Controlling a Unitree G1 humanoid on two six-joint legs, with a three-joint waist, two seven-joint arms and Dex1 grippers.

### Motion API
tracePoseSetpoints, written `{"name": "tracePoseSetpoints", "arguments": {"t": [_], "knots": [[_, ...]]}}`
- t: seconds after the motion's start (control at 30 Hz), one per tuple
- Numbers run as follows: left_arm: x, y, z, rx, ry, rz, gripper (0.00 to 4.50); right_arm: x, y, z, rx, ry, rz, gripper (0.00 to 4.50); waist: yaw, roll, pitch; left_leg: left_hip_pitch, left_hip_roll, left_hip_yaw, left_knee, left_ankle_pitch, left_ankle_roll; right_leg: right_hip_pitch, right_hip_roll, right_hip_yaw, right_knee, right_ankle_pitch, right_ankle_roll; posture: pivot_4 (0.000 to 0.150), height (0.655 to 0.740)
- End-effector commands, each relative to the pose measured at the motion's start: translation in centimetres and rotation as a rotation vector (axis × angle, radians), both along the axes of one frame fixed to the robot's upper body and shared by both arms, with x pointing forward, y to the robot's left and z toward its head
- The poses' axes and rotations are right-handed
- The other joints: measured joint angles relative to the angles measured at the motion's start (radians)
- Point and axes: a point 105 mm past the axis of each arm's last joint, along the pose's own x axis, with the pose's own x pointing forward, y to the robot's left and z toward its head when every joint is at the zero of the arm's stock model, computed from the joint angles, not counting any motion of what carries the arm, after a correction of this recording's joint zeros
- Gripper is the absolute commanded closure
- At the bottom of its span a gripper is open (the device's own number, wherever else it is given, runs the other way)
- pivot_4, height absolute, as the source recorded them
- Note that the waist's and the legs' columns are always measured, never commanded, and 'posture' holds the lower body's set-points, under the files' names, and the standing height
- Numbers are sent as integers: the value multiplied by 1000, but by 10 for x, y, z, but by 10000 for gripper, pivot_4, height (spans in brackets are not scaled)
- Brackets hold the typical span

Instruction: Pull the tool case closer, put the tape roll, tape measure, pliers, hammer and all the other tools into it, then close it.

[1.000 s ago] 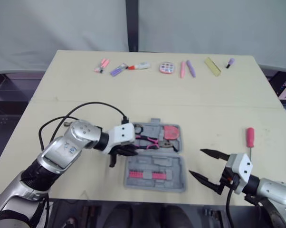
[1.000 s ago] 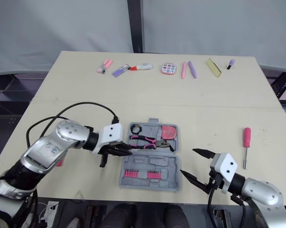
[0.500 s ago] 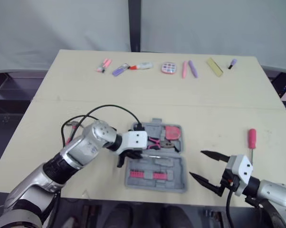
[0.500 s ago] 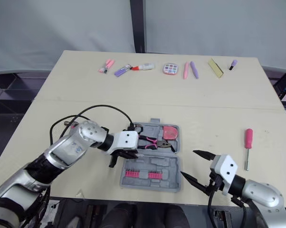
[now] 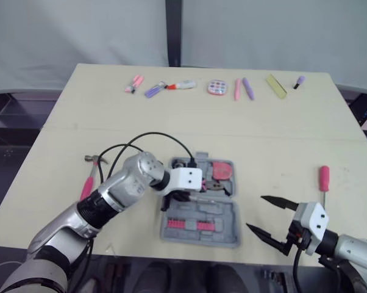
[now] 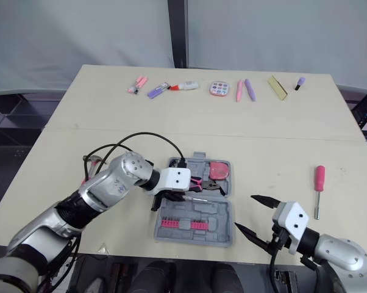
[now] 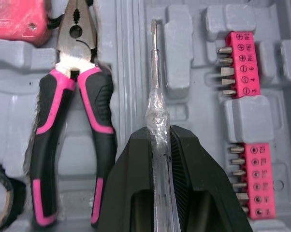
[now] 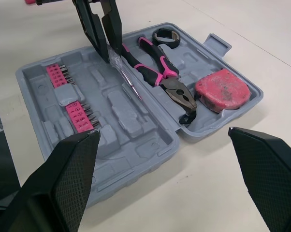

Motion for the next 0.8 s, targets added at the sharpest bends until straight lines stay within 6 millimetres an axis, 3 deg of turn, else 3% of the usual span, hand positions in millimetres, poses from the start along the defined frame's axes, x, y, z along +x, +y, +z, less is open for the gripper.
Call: {"name": "tracePoseSetpoints", "arguments": {"t": [0.03,0.5,0.8], "knots": [[-2,-7,6,4,-17,-27,44768,-1,3,9,0,-43,4,0,0,0,0,0,0,0,0,0,0,0,0,0,0,0,0,1500,7400],[-1,-17,6,-2,-5,1,44768,-3,4,8,5,-39,-7,0,1,0,0,0,0,0,0,0,0,0,0,0,0,0,0,1500,7400],[-1,-9,5,29,-3,6,44768,-3,4,8,5,-40,-11,0,0,0,0,0,0,0,0,0,0,0,0,0,0,0,0,1500,7400]]}}
